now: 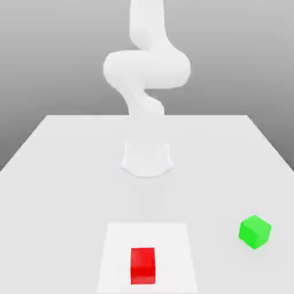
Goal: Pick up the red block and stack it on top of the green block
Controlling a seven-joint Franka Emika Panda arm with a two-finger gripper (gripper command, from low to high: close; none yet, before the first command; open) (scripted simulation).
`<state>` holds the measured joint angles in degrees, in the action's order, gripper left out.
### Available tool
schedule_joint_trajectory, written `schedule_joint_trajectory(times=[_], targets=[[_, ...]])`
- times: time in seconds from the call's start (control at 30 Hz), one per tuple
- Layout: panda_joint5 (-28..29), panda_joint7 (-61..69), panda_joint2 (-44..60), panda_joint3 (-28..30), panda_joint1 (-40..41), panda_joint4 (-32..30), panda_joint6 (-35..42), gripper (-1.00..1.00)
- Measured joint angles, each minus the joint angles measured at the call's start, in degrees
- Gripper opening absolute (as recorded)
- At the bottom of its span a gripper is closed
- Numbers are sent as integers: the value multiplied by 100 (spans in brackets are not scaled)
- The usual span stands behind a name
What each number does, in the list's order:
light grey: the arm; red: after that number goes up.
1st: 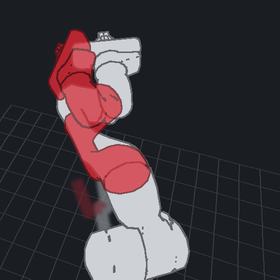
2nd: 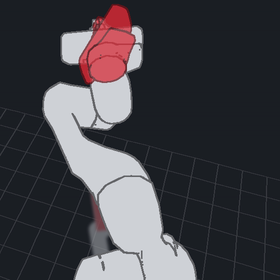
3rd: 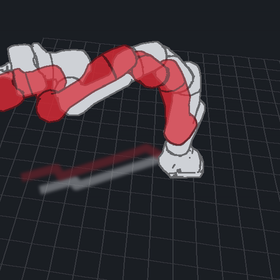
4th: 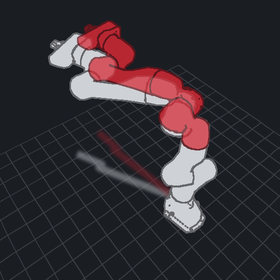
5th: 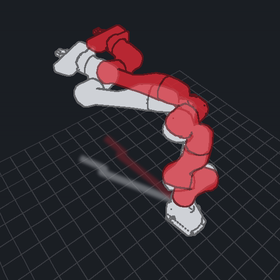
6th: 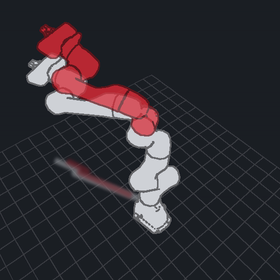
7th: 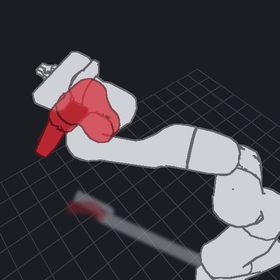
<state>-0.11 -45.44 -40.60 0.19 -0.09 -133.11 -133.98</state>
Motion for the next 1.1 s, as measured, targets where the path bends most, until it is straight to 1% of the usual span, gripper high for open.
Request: schedule_joint_trajectory(times=[0.77,0.93,0.97,1.1], targets=[[-39,295,4812,89,-3,-1228,-2054,0],[-75,333,5851,71,9,-1145,-2852,0],[-84,339,6018,63,16,-1121,-2993,-100],[-78,333,6018,61,16,-1121,-2993,-100]])
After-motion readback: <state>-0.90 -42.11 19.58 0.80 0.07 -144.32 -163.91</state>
